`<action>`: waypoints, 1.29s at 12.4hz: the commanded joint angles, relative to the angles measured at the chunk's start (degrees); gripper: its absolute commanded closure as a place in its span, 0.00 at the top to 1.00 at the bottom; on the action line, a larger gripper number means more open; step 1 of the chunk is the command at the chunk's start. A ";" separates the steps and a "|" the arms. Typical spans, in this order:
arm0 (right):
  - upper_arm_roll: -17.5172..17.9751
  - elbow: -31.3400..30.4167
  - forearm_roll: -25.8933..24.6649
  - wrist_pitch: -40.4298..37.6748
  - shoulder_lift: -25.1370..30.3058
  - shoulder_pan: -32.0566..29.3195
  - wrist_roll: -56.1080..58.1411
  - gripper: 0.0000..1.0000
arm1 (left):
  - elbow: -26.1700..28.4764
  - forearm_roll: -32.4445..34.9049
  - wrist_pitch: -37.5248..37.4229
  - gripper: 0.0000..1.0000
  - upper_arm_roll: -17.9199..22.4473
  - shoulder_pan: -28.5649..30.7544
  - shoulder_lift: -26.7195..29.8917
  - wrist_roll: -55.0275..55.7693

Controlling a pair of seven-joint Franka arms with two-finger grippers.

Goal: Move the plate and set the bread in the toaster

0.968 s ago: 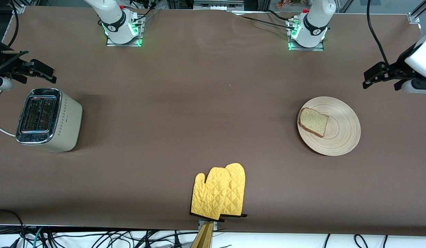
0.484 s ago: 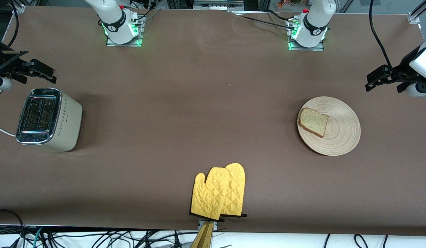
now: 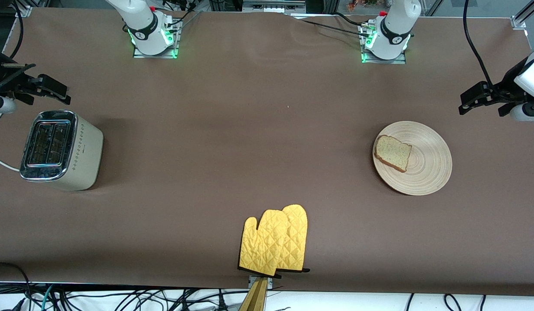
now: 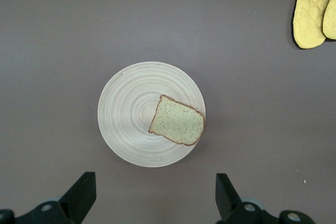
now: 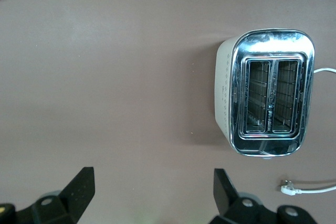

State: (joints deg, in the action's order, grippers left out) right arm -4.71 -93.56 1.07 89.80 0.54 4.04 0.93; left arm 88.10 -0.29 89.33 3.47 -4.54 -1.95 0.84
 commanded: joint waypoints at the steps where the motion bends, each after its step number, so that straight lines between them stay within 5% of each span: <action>1: 0.31 0.22 -0.19 -0.16 0.34 -0.26 0.57 1.00 | -1.79 1.00 -1.35 1.00 -0.31 0.24 -0.69 0.30; 16: 0.31 0.31 -0.19 -0.07 0.34 -0.26 0.57 1.00 | -1.79 0.91 -5.74 1.00 -0.31 0.32 -0.34 -0.41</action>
State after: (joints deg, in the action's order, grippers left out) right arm -4.68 -93.56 1.07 89.80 0.54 4.04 0.93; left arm 88.06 -0.29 85.13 3.52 -4.48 -1.95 0.82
